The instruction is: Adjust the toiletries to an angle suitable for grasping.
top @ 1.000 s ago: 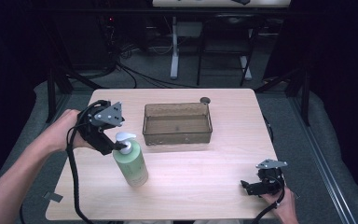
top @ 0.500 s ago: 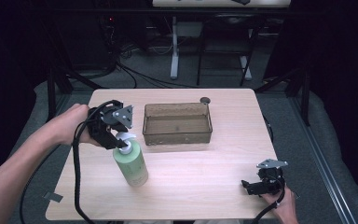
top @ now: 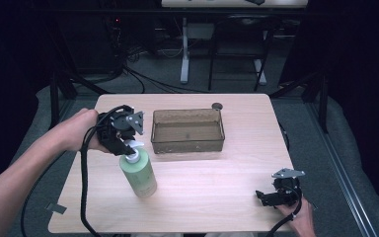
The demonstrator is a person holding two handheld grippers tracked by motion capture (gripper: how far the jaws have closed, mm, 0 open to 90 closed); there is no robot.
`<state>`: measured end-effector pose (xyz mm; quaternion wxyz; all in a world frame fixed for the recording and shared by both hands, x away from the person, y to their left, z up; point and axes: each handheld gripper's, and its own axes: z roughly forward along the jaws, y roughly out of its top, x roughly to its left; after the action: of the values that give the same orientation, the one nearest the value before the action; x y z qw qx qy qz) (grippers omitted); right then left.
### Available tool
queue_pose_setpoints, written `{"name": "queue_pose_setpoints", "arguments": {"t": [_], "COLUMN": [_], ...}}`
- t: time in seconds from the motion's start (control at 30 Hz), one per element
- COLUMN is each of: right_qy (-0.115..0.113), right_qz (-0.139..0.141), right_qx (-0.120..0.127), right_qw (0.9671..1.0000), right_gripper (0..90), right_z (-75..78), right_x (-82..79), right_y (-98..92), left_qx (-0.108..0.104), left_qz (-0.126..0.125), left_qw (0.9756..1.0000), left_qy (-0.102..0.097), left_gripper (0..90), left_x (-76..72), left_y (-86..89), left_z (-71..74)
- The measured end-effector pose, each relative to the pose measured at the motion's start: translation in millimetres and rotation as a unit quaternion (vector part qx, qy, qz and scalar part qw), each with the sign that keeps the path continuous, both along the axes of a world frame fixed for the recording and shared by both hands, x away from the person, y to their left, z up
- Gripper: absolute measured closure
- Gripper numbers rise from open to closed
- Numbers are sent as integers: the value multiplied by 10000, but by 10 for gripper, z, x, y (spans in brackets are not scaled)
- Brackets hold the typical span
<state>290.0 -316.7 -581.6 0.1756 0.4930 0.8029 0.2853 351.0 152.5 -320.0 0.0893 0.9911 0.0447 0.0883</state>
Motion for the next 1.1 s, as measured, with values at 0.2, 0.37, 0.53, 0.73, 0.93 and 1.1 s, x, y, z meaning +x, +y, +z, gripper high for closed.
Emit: {"name": "queue_pose_setpoints", "arguments": {"t": [0.2, 0.37, 0.53, 0.73, 0.93, 1.1], "right_qy": [-63, -159, -223, -266, -275, -272], "right_qz": [-14, -6, -41, -83, -96, -93], "right_qx": [51, 86, 117, 155, 162, 157], "right_qw": [10000, 9998, 9997, 9995, 9994, 9995], "right_gripper": [0, 0, 0, 0, 0, 0], "right_z": [-11, -26, -36, -44, -45, -45], "right_x": [-8, -18, -31, -26, -28, -28], "right_y": [-4, -16, -19, -21, -20, -22], "left_qx": [42, 65, 117, 84, 266, 300], "left_qz": [41, 61, 11, -43, -91, -150], "left_qw": [10000, 10000, 9998, 9998, 9995, 9992], "left_qy": [-6, -39, -162, -152, -164, -199], "left_gripper": [626, 632, 635, 637, 638, 639], "left_x": [6, -4, -26, -35, -36, -31], "left_y": [-8, -14, -23, -7, -30, -51], "left_z": [-6, -6, -5, -5, 5, 22]}}
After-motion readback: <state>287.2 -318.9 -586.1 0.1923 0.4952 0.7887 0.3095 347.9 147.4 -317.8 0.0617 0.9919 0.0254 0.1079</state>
